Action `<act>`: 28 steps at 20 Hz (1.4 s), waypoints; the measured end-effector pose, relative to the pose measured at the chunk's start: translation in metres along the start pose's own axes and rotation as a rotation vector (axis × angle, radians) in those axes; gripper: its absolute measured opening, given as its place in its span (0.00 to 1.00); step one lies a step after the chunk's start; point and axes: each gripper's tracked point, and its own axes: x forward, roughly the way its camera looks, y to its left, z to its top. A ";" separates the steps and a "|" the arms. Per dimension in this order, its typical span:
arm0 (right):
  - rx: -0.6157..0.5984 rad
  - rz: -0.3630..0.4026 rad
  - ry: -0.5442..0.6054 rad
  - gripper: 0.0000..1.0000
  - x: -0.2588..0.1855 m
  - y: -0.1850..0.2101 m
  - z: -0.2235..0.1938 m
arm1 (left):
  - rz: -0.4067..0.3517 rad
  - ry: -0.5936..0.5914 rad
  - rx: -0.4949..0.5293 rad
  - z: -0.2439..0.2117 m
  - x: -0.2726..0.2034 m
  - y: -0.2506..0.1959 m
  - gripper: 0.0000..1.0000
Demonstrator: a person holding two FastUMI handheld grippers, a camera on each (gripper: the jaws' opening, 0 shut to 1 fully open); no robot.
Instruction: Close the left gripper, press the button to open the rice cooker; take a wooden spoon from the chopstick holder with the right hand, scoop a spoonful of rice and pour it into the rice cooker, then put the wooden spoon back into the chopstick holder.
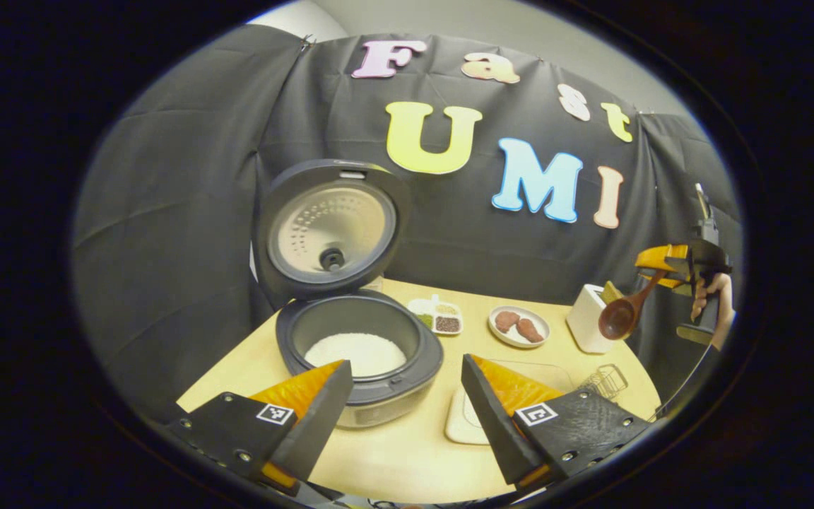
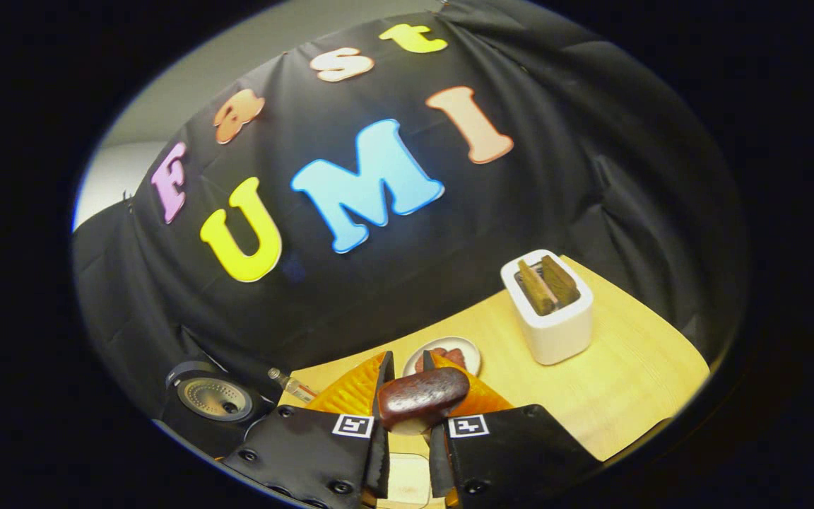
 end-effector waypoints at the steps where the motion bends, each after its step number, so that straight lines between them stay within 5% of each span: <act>1: 0.025 -0.013 0.015 0.24 -0.003 -0.016 0.000 | 0.004 0.012 -0.001 -0.005 0.001 -0.009 0.98; 10: 0.107 -0.024 0.187 0.24 0.001 -0.106 -0.046 | 0.077 -0.019 -0.059 -0.006 -0.017 -0.098 0.96; 21: 0.059 0.061 0.319 0.25 0.018 -0.103 -0.084 | 0.140 0.014 -0.063 -0.043 -0.053 -0.142 0.98; 24: 0.031 0.069 0.314 0.97 0.018 -0.103 -0.089 | 0.153 -0.001 -0.064 -0.036 -0.054 -0.139 0.98; 28: -0.061 0.041 0.252 0.98 0.006 -0.108 -0.081 | 0.165 -0.016 -0.059 -0.023 -0.054 -0.127 1.00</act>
